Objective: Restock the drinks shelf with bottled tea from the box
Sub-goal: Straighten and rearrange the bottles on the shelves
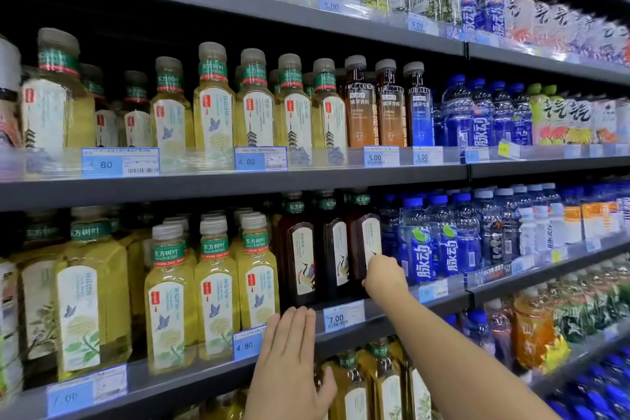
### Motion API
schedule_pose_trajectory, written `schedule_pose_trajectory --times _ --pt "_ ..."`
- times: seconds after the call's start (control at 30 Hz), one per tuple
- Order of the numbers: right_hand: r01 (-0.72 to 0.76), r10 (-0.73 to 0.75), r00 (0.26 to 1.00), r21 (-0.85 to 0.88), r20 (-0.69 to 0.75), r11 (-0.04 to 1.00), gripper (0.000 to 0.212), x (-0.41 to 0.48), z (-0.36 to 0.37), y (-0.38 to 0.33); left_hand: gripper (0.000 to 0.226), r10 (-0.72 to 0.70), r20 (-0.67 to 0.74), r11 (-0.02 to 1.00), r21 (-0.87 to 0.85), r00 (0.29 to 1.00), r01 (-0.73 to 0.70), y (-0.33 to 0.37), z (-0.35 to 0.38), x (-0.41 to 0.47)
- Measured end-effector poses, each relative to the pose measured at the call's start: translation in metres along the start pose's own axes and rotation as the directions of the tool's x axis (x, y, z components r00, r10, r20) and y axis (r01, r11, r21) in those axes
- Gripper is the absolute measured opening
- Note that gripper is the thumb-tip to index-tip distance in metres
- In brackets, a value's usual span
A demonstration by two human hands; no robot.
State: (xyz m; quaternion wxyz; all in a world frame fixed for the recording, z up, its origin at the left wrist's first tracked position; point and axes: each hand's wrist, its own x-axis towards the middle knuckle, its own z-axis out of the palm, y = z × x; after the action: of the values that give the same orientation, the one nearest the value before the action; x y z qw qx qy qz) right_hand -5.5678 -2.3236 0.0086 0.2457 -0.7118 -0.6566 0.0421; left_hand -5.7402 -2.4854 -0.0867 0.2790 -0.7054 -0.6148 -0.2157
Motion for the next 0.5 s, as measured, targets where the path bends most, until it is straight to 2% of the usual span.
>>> schedule_pose_trajectory --times 0.1,0.2,0.33,0.5 --pt "-0.023 0.021 0.999 0.058 0.04 0.998 0.037 0.006 0.002 -0.003 0.088 -0.002 -0.014 1.0 0.001 1.0 0.002 0.002 0.003 0.001" --pt "-0.047 0.033 0.995 0.154 0.093 0.987 0.06 0.013 0.003 -0.01 0.088 0.004 -0.013 1.0 0.008 1.0 -0.004 0.0 0.004 0.003" --pt "-0.055 0.049 0.998 0.145 0.045 0.988 0.046 0.019 0.014 -0.012 0.09 0.016 -0.035 1.0 0.019 0.999 -0.016 -0.001 0.01 0.005" --pt "-0.013 0.01 0.999 0.091 0.031 0.996 0.042 0.011 0.007 -0.013 0.089 0.022 -0.051 0.999 0.024 0.998 -0.021 -0.003 0.014 0.004"
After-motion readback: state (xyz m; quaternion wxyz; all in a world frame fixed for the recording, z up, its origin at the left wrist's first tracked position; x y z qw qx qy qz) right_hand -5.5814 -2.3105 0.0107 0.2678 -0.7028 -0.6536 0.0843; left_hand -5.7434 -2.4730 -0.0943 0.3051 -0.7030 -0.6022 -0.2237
